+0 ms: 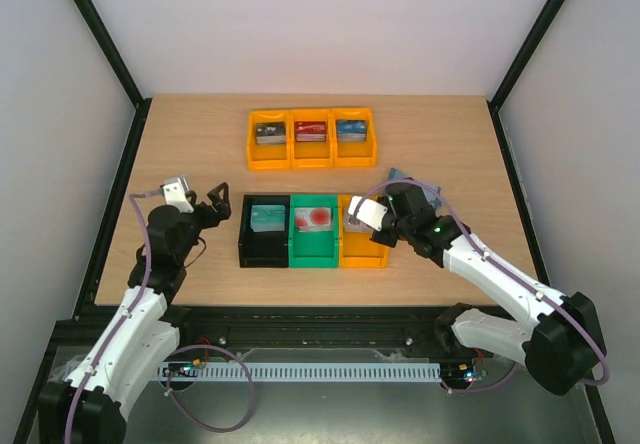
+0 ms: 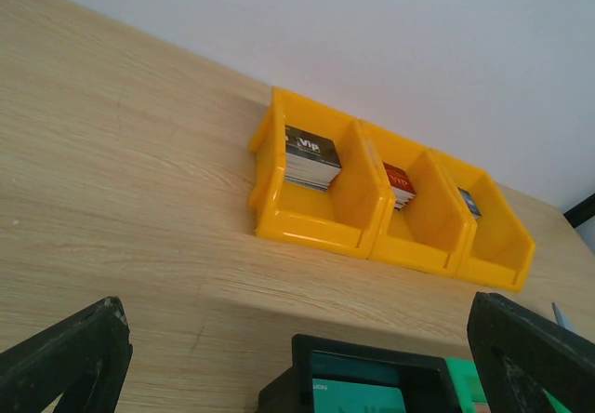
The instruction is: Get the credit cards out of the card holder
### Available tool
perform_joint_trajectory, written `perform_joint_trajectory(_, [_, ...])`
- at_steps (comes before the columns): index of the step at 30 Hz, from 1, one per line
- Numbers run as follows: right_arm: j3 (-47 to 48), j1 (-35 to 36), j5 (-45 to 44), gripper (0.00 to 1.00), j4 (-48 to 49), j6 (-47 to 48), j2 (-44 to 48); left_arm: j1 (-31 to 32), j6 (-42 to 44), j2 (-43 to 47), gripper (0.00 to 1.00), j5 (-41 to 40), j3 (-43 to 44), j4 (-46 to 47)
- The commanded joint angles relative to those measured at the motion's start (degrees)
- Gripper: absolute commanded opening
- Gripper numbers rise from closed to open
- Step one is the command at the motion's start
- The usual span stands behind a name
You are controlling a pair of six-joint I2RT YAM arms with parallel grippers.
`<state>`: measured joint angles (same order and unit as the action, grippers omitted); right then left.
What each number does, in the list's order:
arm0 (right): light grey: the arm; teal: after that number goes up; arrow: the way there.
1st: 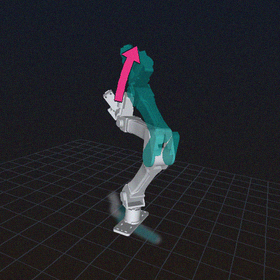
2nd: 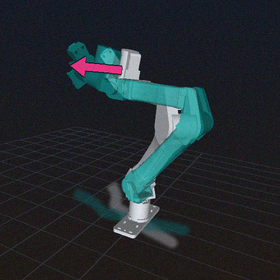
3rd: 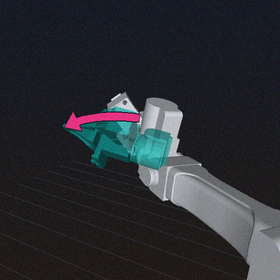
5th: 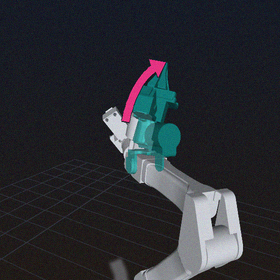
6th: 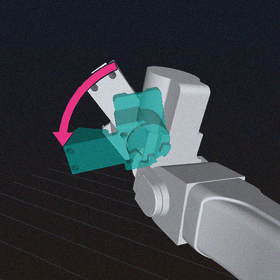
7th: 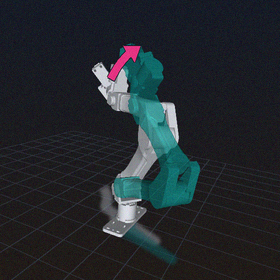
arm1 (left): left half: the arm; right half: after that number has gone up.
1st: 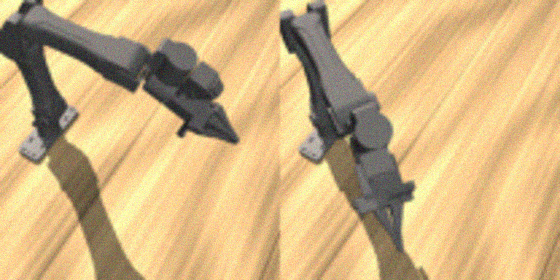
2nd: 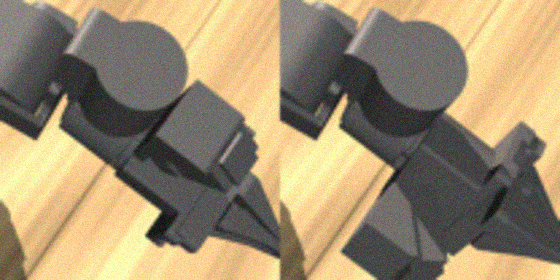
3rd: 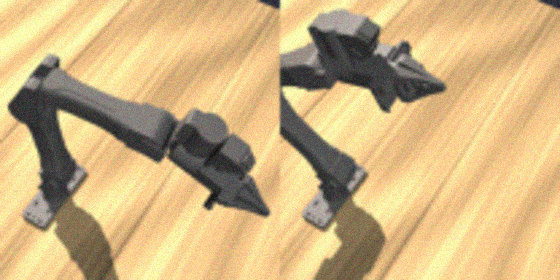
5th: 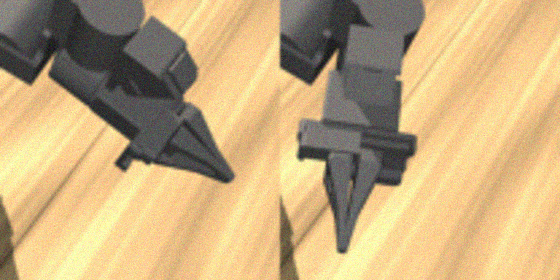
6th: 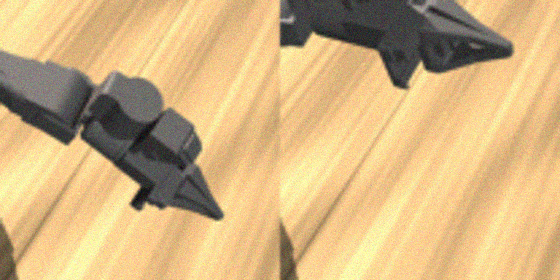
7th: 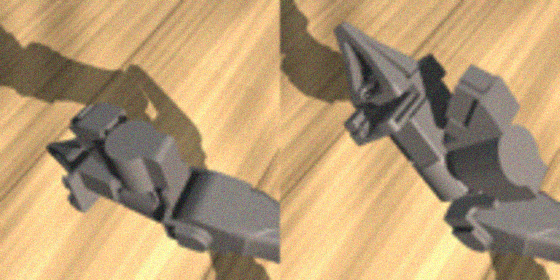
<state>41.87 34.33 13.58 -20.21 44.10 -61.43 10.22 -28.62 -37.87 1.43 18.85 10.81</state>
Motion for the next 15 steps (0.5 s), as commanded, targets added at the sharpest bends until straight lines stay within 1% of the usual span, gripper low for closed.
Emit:
perform_joint_trajectory(1, [-2.42, 0.3, -0.72, 0.02, 6.34, 6.98, -1.56, -0.96, 0.5, 0.52, 1.0, 0.59, -0.56, 1.9])
perform_joint_trajectory(4, [-3.44, 0.3, -2.04, 0.02, 11.17, 7.58, -2.23, -1.09, 0.58, 0.06, 1.0, 0.66, -0.66, 2.16])
perform_joint_trajectory(8, [-3.21, 0.3, -2.04, 0.01, 13.34, 9.26, -4.9, -1.35, 0.59, -0.41, 1.0, 0.85, -0.83, 2.47])
perform_joint_trajectory(11, [-4.9, 0.28, -3.2, 0.02, 15.5, 10.76, -5.84, -1.75, 0.69, -0.41, 1.0, 0.68, -0.7, 2.02])
perform_joint_trajectory(15, [-5.64, 0.3, -3.09, 0.02, 16.07, 12.21, -6.75, -2.13, 0.85, -0.99, 1.0, 0.5, -0.25, 1.9])
